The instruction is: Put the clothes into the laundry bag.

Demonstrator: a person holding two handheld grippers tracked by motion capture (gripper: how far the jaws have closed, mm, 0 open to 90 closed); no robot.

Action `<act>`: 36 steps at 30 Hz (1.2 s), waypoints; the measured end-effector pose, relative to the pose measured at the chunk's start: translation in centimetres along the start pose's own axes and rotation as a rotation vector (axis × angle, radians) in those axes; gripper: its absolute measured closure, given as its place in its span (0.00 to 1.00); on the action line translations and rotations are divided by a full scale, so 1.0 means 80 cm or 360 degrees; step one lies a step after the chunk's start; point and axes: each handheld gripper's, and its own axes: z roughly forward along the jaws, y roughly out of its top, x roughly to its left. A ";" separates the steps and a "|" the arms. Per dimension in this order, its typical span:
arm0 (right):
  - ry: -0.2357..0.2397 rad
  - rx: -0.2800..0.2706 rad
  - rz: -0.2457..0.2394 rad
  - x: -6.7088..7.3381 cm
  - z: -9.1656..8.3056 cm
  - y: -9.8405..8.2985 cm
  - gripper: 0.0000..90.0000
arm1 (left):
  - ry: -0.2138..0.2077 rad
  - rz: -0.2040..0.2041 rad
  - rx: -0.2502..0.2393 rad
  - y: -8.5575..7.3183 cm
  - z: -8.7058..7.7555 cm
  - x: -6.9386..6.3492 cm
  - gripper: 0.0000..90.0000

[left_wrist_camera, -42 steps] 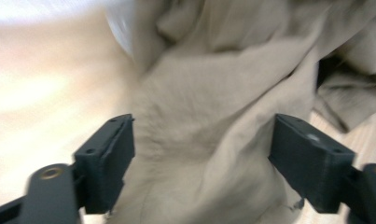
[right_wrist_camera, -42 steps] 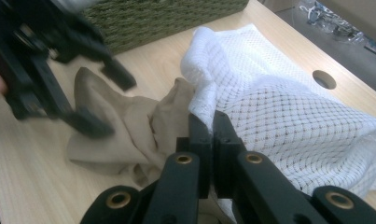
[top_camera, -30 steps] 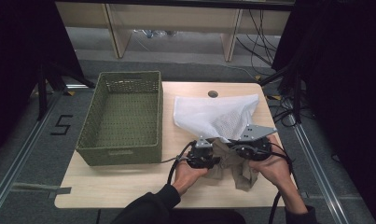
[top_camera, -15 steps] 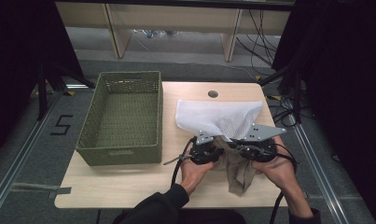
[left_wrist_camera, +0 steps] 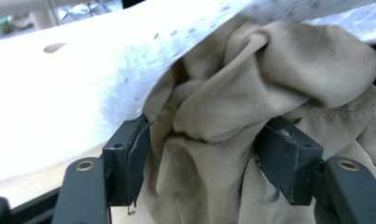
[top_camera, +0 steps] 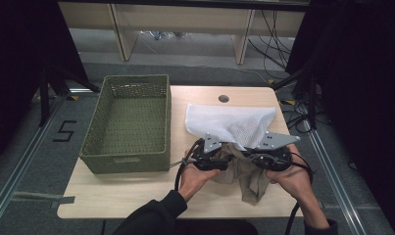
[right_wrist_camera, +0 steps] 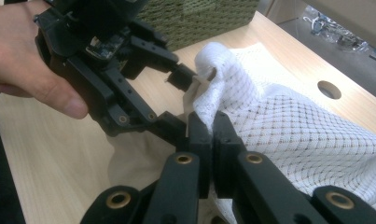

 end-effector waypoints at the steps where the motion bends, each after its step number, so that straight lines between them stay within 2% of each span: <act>1: -0.0006 0.0003 -0.0005 -0.001 0.000 0.001 1.00 | 0.0001 0.0036 -0.0006 0.002 0.003 -0.001 0.41; 2: -0.0006 -0.0005 0.0000 -0.002 0.000 0.001 1.00 | -0.0010 0.0051 -0.0028 0.003 0.006 -0.002 0.41; 3: -0.0004 -0.0001 0.0007 -0.003 0.000 0.001 1.00 | -0.0037 0.0080 -0.0052 0.004 0.009 -0.003 0.46; 4: -0.0008 -0.0005 0.0004 -0.004 0.000 0.002 1.00 | -0.0101 0.0086 -0.0070 0.003 0.012 -0.004 0.60; 5: -0.0020 -0.0001 0.0011 -0.005 -0.001 0.003 1.00 | -0.0136 0.0083 -0.0068 0.002 0.016 -0.006 0.73; 6: -0.0012 -0.0009 0.0012 -0.006 -0.001 0.004 1.00 | -0.0169 0.0078 -0.0058 0.000 0.019 -0.009 0.79; 7: -0.0023 -0.0016 0.0021 -0.007 -0.002 0.005 1.00 | -0.0190 0.0097 -0.0061 -0.001 0.023 -0.013 0.84; 8: -0.0025 -0.0020 0.0002 -0.010 -0.002 0.007 1.00 | -0.0228 0.0090 -0.0056 -0.003 0.024 -0.015 0.87; 9: -0.0028 -0.0028 0.0013 -0.011 -0.002 0.008 1.00 | -0.0280 0.0074 -0.0083 -0.005 0.028 -0.019 0.88; 11: -0.0040 -0.0041 0.0010 -0.013 -0.003 0.011 1.00 | -0.0292 0.0131 -0.0044 -0.006 0.029 -0.024 0.89; 12: -0.0036 -0.0044 0.0008 -0.013 -0.003 0.013 1.00 | -0.0286 0.0090 -0.0049 -0.006 0.032 -0.025 0.89; 13: -0.0034 -0.0047 0.0005 -0.012 -0.003 0.013 1.00 | -0.0306 0.0057 -0.0039 -0.006 0.033 -0.025 0.89; 15: -0.0033 -0.0038 -0.0007 -0.009 -0.003 0.014 1.00 | -0.0311 0.0073 -0.0038 -0.004 0.035 -0.021 0.89; 16: -0.0031 -0.0041 -0.0005 -0.008 -0.003 0.014 1.00 | -0.0290 0.0078 -0.0031 -0.003 0.035 -0.021 0.89; 18: -0.0026 -0.0042 -0.0014 -0.008 -0.002 0.013 1.00 | -0.0248 0.0019 -0.0050 -0.001 0.034 -0.017 0.88; 19: -0.0016 -0.0035 -0.0002 -0.007 -0.003 0.012 1.00 | -0.0194 0.0012 -0.0039 0.001 0.031 -0.013 0.88; 22: 0.0008 -0.0034 -0.0012 -0.002 -0.007 0.006 1.00 | -0.0068 -0.0118 -0.0066 0.007 0.028 0.002 0.89; 25: 0.0016 -0.0028 -0.0017 0.006 -0.012 -0.002 1.00 | 0.0005 -0.0231 -0.0136 0.017 0.022 0.008 0.89; 28: 0.0016 -0.0031 0.0004 0.008 -0.015 -0.009 1.00 | 0.0068 -0.0217 -0.0212 0.026 0.012 0.005 0.90; 29: 0.0013 -0.0025 0.0005 0.007 -0.015 -0.010 1.00 | 0.0069 -0.0244 -0.0217 0.026 0.012 0.004 0.90; 30: 0.0017 -0.0023 0.0014 0.007 -0.015 -0.010 1.00 | 0.0040 -0.0222 -0.0181 0.024 0.013 0.006 0.89; 31: 0.0015 -0.0028 0.0015 0.007 -0.014 -0.011 1.00 | 0.0032 -0.0250 -0.0137 0.019 0.018 0.004 0.87; 33: 0.0014 -0.0006 0.0022 0.007 -0.011 -0.013 1.00 | 0.0008 -0.0219 -0.0056 0.001 0.029 0.000 0.81; 35: 0.0003 0.0030 0.0010 0.005 -0.006 -0.018 1.00 | -0.0093 -0.0251 0.0029 -0.016 0.038 -0.001 0.73; 36: 0.0007 0.0045 0.0016 0.004 -0.003 -0.022 1.00 | -0.0110 -0.0254 0.0053 -0.021 0.038 -0.002 0.69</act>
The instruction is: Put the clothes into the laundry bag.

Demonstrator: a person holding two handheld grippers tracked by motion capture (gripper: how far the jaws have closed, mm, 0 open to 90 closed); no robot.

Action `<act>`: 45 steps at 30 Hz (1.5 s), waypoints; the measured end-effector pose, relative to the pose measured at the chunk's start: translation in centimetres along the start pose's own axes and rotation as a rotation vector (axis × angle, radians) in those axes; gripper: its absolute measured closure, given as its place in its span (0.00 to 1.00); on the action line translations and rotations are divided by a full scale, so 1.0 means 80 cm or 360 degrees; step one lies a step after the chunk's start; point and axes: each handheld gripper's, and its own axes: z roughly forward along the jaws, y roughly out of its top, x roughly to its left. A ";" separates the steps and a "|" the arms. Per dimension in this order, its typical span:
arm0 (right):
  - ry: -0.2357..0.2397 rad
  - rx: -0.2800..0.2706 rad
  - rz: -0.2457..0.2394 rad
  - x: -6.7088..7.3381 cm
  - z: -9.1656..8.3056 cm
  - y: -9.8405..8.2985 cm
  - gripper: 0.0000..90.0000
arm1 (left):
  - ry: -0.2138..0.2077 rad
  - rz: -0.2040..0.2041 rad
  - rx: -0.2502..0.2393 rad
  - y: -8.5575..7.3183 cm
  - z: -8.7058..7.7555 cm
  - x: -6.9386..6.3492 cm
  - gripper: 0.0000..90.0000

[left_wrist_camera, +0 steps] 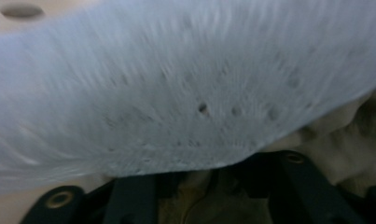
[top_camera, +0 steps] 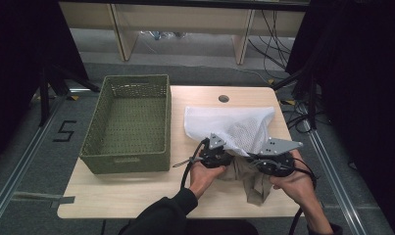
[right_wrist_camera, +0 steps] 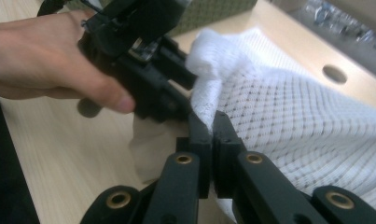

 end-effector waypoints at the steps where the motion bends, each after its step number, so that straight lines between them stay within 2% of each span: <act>1: 0.0004 0.0019 0.0011 -0.001 0.002 -0.004 1.00 | -0.0020 -0.0008 0.0033 -0.003 -0.004 0.002 0.63; 3: 0.0009 0.0045 0.0023 -0.001 0.006 -0.010 1.00 | -0.0040 -0.0016 0.0060 -0.004 -0.016 0.005 0.51; 5: 0.0016 0.0057 0.0042 -0.001 0.009 -0.014 1.00 | -0.0062 -0.0005 0.0083 -0.004 -0.037 0.010 0.41; 7: 0.0020 0.0058 0.0033 -0.002 0.010 -0.016 1.00 | -0.0032 0.0030 0.0101 -0.006 -0.058 0.017 0.36; 9: 0.0011 0.0067 0.0038 -0.002 0.010 -0.015 1.00 | -0.0024 0.0071 0.0138 -0.013 -0.069 0.027 0.34; 11: 0.0015 0.0068 0.0031 0.000 0.012 -0.014 1.00 | -0.0014 0.0024 0.0173 -0.023 -0.064 0.033 0.35; 13: 0.0010 0.0074 0.0025 0.001 0.013 -0.014 0.99 | -0.0085 -0.0002 0.0231 -0.031 -0.049 0.034 0.41; 14: 0.0017 0.0078 0.0032 0.002 0.014 -0.013 0.99 | -0.0119 0.0018 0.0258 -0.034 -0.040 0.032 0.46; 15: 0.0015 0.0074 0.0019 0.002 0.015 -0.013 0.99 | -0.0169 0.0039 0.0263 -0.035 -0.033 0.029 0.60; 16: 0.0018 0.0081 0.0024 0.003 0.016 -0.013 0.99 | -0.0198 0.0025 0.0231 -0.037 -0.027 0.023 0.71; 18: 0.0019 0.0095 0.0023 0.004 0.017 -0.015 0.99 | -0.0208 0.0074 0.0219 -0.035 -0.018 0.009 0.85; 20: 0.0030 0.0108 0.0033 0.003 0.022 -0.018 0.99 | -0.0189 0.0110 0.0206 -0.034 -0.010 -0.007 0.89; 22: 0.0041 0.0134 0.0025 0.003 0.027 -0.023 0.99 | -0.0217 0.0091 0.0208 -0.034 -0.004 -0.012 0.89; 23: 0.0044 0.0150 0.0034 0.003 0.030 -0.026 0.99 | -0.0219 0.0058 0.0195 -0.035 -0.003 -0.013 0.89; 24: 0.0043 0.0156 0.0029 0.002 0.032 -0.029 0.99 | -0.0225 0.0038 0.0195 -0.036 -0.004 -0.011 0.87; 25: 0.0039 0.0159 0.0082 0.003 0.034 -0.031 0.99 | -0.0220 0.0065 0.0202 -0.037 -0.008 -0.009 0.83; 26: 0.0049 0.0167 0.0054 0.000 0.034 -0.033 0.99 | -0.0195 0.0096 0.0224 -0.037 -0.015 -0.006 0.76; 27: 0.0044 0.0172 0.0074 0.000 0.033 -0.034 0.99 | -0.0173 0.0095 0.0228 -0.037 -0.022 -0.005 0.66; 29: 0.0036 0.0154 0.0078 0.000 0.034 -0.036 0.99 | -0.0142 0.0057 0.0201 -0.036 -0.042 0.006 0.52; 31: 0.0051 0.0171 0.0074 -0.001 0.033 -0.034 0.99 | -0.0091 0.0026 0.0143 -0.032 -0.060 0.021 0.47; 32: 0.0043 0.0167 0.0060 -0.002 0.034 -0.034 0.99 | -0.0081 -0.0016 0.0108 -0.031 -0.064 0.029 0.47; 33: 0.0043 0.0175 0.0063 -0.001 0.035 -0.034 0.99 | -0.0074 -0.0037 0.0106 -0.029 -0.067 0.037 0.49; 34: 0.0044 0.0183 0.0086 0.000 0.034 -0.033 0.99 | -0.0073 -0.0078 0.0093 -0.030 -0.066 0.044 0.49; 35: 0.0031 0.0161 0.0082 0.000 0.035 -0.034 0.99 | -0.0087 -0.0113 0.0108 -0.031 -0.062 0.048 0.48; 37: 0.0033 0.0149 0.0071 0.000 0.035 -0.032 0.99 | -0.0166 -0.0149 0.0183 -0.035 -0.046 0.053 0.45; 39: 0.0051 0.0162 0.0075 -0.002 0.033 -0.031 0.99 | -0.0104 -0.0055 0.0226 -0.040 -0.031 0.050 0.44; 41: 0.0058 0.0165 0.0079 -0.002 0.033 -0.032 0.99 | -0.0113 0.0004 0.0253 -0.042 -0.017 0.044 0.46; 42: 0.0063 0.0166 0.0064 -0.003 0.034 -0.032 0.99 | -0.0103 0.0059 0.0246 -0.042 -0.012 0.040 0.49; 43: 0.0039 0.0168 0.0065 -0.003 0.034 -0.033 0.99 | -0.0109 0.0120 0.0247 -0.040 -0.007 0.039 0.56; 45: 0.0048 0.0171 0.0064 -0.004 0.035 -0.033 0.99 | -0.0128 0.0131 0.0217 -0.039 0.001 0.033 0.78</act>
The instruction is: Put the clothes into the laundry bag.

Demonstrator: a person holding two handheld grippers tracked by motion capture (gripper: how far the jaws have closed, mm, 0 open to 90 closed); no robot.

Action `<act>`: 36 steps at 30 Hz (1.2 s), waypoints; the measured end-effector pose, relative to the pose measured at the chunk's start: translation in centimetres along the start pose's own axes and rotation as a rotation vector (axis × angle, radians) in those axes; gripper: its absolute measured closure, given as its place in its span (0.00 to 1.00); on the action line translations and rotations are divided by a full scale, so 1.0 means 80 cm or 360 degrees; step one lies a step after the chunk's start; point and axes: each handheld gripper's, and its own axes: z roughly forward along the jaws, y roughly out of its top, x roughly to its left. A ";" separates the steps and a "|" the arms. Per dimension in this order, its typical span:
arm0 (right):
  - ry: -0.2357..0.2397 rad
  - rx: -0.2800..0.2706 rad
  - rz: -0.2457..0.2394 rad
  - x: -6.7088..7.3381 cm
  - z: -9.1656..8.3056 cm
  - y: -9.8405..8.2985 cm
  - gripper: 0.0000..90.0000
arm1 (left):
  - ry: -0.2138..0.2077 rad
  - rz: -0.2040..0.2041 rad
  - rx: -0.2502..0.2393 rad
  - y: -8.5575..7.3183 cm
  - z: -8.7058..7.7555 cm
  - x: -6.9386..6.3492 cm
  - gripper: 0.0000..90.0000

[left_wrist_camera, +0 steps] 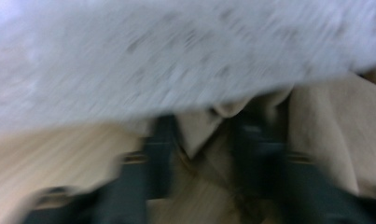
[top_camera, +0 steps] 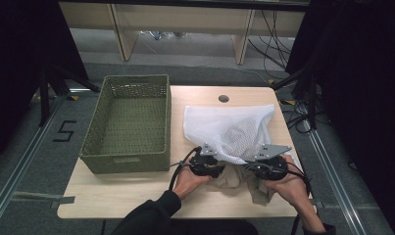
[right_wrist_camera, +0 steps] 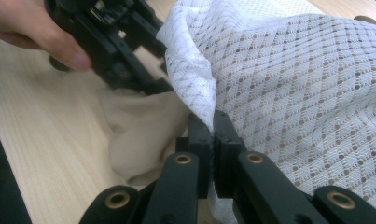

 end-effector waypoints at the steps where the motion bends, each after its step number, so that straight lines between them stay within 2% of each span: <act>1: 0.0009 -0.0007 -0.0015 -0.001 0.001 0.000 0.99 | -0.0042 0.0010 0.0017 0.001 0.002 0.000 0.84; 2: 0.0002 -0.0006 0.0010 -0.001 0.000 0.000 0.99 | -0.0064 0.0004 -0.0015 0.002 0.004 -0.004 0.90; 3: 0.0005 -0.0004 0.0009 -0.002 0.000 0.001 0.99 | -0.0103 0.0028 -0.0035 0.003 0.005 -0.009 0.92; 4: -0.0023 -0.0004 0.0007 -0.002 0.000 0.001 0.99 | -0.0112 0.0085 -0.0030 0.005 0.006 -0.017 0.93; 6: -0.0021 0.0013 0.0012 -0.002 0.003 -0.001 0.99 | -0.0105 0.0134 0.0011 0.007 0.004 -0.023 0.92; 7: -0.0020 0.0017 0.0005 -0.003 0.004 -0.001 0.99 | -0.0113 0.0098 0.0012 0.007 0.004 -0.024 0.90; 8: -0.0035 0.0012 0.0022 -0.001 0.007 -0.003 0.99 | -0.0105 0.0095 0.0016 0.007 0.002 -0.021 0.88; 9: -0.0040 0.0023 0.0044 -0.001 0.008 -0.004 0.99 | -0.0094 0.0062 0.0018 0.005 0.000 -0.017 0.84; 10: -0.0031 0.0046 0.0005 -0.003 0.007 -0.005 0.99 | -0.0092 0.0045 0.0030 0.005 -0.005 -0.012 0.78; 11: -0.0050 0.0041 0.0027 -0.002 0.009 -0.006 0.99 | -0.0083 0.0009 0.0027 0.003 -0.010 -0.008 0.73; 13: -0.0058 0.0050 0.0004 -0.003 0.012 -0.008 0.99 | -0.0046 -0.0009 0.0016 0.001 -0.026 -0.001 0.64; 15: -0.0050 0.0081 -0.0001 -0.005 0.012 -0.007 0.99 | -0.0006 -0.0027 -0.0028 0.000 -0.042 0.012 0.62; 16: -0.0065 0.0066 0.0003 -0.004 0.014 -0.008 0.99 | 0.0023 -0.0073 -0.0041 -0.001 -0.047 0.019 0.64; 18: -0.0082 0.0075 0.0021 -0.004 0.015 -0.008 0.99 | 0.0135 -0.0104 -0.0024 -0.002 -0.052 0.032 0.71; 19: -0.0076 0.0080 0.0012 -0.004 0.016 -0.008 0.99 | 0.0151 -0.0166 -0.0032 -0.002 -0.049 0.034 0.74; 21: -0.0067 0.0095 -0.0005 -0.005 0.015 -0.006 0.99 | 0.0120 -0.0154 -0.0019 -0.002 -0.041 0.034 0.75; 22: -0.0070 0.0098 -0.0009 -0.005 0.014 -0.006 0.99 | 0.0106 -0.0134 0.0014 -0.002 -0.037 0.031 0.74; 23: -0.0087 0.0071 -0.0004 -0.004 0.015 -0.006 0.99 | 0.0106 -0.0115 0.0030 -0.002 -0.031 0.027 0.73; 25: -0.0066 0.0096 0.0020 -0.005 0.013 -0.006 0.99 | 0.0143 -0.0090 0.0069 0.001 -0.020 0.022 0.67; 27: -0.0062 0.0095 0.0020 -0.005 0.013 -0.006 0.99 | 0.0194 -0.0110 0.0083 0.007 -0.008 0.020 0.60; 28: -0.0065 0.0094 0.0017 -0.005 0.013 -0.006 0.99 | 0.0223 -0.0149 0.0075 0.010 -0.003 0.019 0.60; 30: -0.0086 0.0071 0.0019 -0.004 0.015 -0.006 0.99 | 0.0191 -0.0167 0.0032 0.017 0.007 0.020 0.67; 31: -0.0087 0.0068 0.0016 -0.004 0.015 -0.006 0.99 | 0.0183 -0.0178 0.0032 0.018 0.011 0.019 0.76; 33: -0.0061 0.0089 0.0017 -0.005 0.014 -0.005 0.99 | 0.0208 -0.0143 0.0056 0.020 0.015 0.013 0.93; 34: -0.0081 0.0065 -0.0007 -0.005 0.016 -0.006 0.99 | 0.0209 -0.0133 0.0055 0.020 0.014 0.012 0.98; 35: -0.0063 0.0088 0.0007 -0.004 0.015 -0.006 0.99 | 0.0219 -0.0116 0.0052 0.020 0.011 0.010 0.99; 36: -0.0043 0.0105 0.0012 -0.003 0.016 -0.006 0.98 | 0.0212 -0.0129 0.0046 0.019 0.007 0.011 1.00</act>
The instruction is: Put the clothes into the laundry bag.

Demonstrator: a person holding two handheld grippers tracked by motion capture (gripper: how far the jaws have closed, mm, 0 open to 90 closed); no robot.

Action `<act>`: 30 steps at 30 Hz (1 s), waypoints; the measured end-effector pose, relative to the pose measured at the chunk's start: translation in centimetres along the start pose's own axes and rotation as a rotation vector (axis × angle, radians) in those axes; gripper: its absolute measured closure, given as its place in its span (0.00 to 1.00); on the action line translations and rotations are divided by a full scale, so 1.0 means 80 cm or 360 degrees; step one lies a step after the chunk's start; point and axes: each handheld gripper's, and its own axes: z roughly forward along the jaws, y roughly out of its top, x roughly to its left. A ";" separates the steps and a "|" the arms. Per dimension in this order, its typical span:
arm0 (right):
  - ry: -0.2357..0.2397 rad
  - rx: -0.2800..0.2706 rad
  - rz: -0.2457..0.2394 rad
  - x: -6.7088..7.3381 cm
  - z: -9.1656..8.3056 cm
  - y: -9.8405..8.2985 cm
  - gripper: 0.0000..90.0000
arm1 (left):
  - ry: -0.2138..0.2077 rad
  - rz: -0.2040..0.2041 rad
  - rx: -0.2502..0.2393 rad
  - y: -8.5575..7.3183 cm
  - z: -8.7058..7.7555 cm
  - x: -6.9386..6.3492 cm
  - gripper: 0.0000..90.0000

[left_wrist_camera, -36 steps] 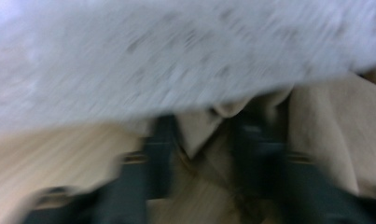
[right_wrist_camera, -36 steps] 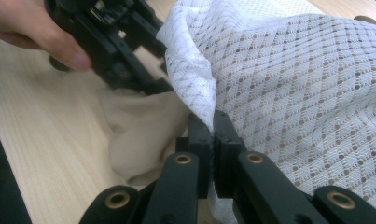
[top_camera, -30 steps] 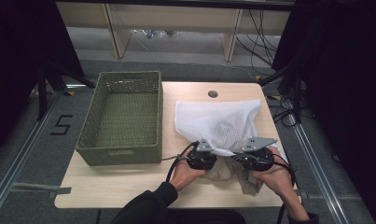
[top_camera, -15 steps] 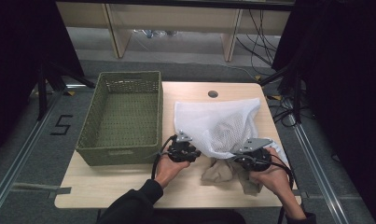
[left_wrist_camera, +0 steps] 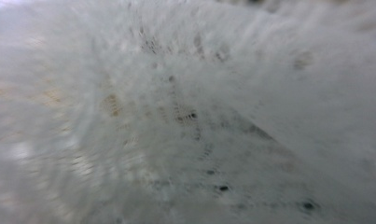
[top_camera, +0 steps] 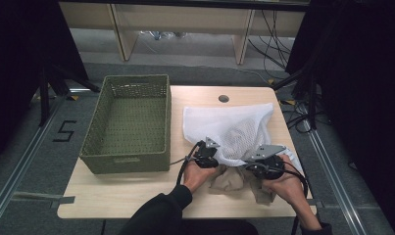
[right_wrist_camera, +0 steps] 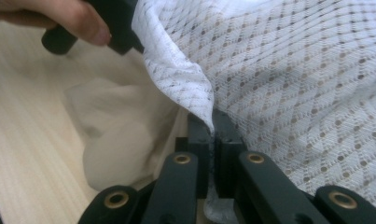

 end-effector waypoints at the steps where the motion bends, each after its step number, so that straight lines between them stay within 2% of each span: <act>1: 0.0001 -0.0020 -0.0019 0.001 0.003 0.000 0.98 | -0.0015 -0.0013 -0.0011 -0.001 -0.005 0.002 1.00; 2: 0.0023 0.0008 -0.0007 0.002 0.003 0.000 0.98 | -0.0054 -0.0048 -0.0033 -0.001 -0.010 0.003 1.00; 3: 0.0024 0.0004 -0.0015 0.003 0.006 0.000 0.98 | -0.0064 -0.0047 -0.0046 -0.003 -0.016 0.004 1.00; 5: 0.0053 0.0028 -0.0027 0.004 0.012 0.001 0.98 | -0.0066 -0.0002 -0.0042 -0.007 -0.026 0.004 1.00; 6: 0.0072 0.0038 -0.0012 0.004 0.016 0.001 0.98 | -0.0091 0.0001 -0.0039 -0.011 -0.029 0.003 1.00; 7: 0.0058 0.0055 0.0021 0.005 0.020 0.001 0.98 | -0.0081 0.0024 -0.0018 -0.016 -0.033 0.004 1.00; 8: 0.0068 0.0078 0.0010 0.005 0.027 0.000 0.98 | -0.0083 0.0044 0.0001 -0.020 -0.035 0.005 1.00; 10: 0.0076 0.0109 0.0031 0.005 0.041 0.002 0.99 | -0.0071 0.0043 0.0009 -0.028 -0.039 0.006 1.00; 11: 0.0044 0.0103 0.0014 0.004 0.047 0.003 0.99 | -0.0075 0.0059 0.0012 -0.031 -0.041 0.008 1.00; 13: 0.0004 0.0096 0.0035 0.004 0.053 0.011 0.99 | -0.0072 0.0071 0.0028 -0.035 -0.042 0.009 1.00; 15: -0.0039 0.0073 -0.0016 0.000 0.061 0.019 0.99 | -0.0072 0.0091 0.0040 -0.037 -0.043 0.010 1.00; 17: -0.0066 0.0077 -0.0013 -0.003 0.069 0.027 0.99 | -0.0069 0.0096 0.0054 -0.038 -0.043 0.009 1.00; 20: -0.0088 0.0056 -0.0025 -0.009 0.083 0.040 1.00 | -0.0061 0.0141 0.0071 -0.042 -0.047 0.007 1.00; 21: -0.0107 0.0075 0.0039 -0.009 0.085 0.044 1.00 | -0.0071 0.0153 0.0070 -0.044 -0.050 0.006 1.00; 23: -0.0152 0.0079 0.0006 -0.019 0.094 0.051 1.00 | -0.0066 0.0173 0.0075 -0.048 -0.056 0.005 1.00; 24: -0.0144 0.0089 0.0024 -0.024 0.098 0.054 1.00 | -0.0076 0.0168 0.0071 -0.051 -0.059 0.004 1.00; 25: -0.0155 0.0083 0.0023 -0.028 0.103 0.057 1.00 | -0.0050 0.0188 0.0072 -0.052 -0.062 0.004 1.00; 27: -0.0188 0.0090 0.0017 -0.035 0.111 0.064 1.00 | -0.0043 0.0224 0.0102 -0.056 -0.066 0.002 1.00; 28: -0.0237 0.0091 0.0015 -0.039 0.114 0.069 1.00 | -0.0090 0.0203 0.0115 -0.060 -0.069 -0.003 1.00; 30: -0.0300 0.0113 -0.0005 -0.047 0.121 0.077 1.00 | -0.0131 0.0238 0.0132 -0.066 -0.077 -0.013 1.00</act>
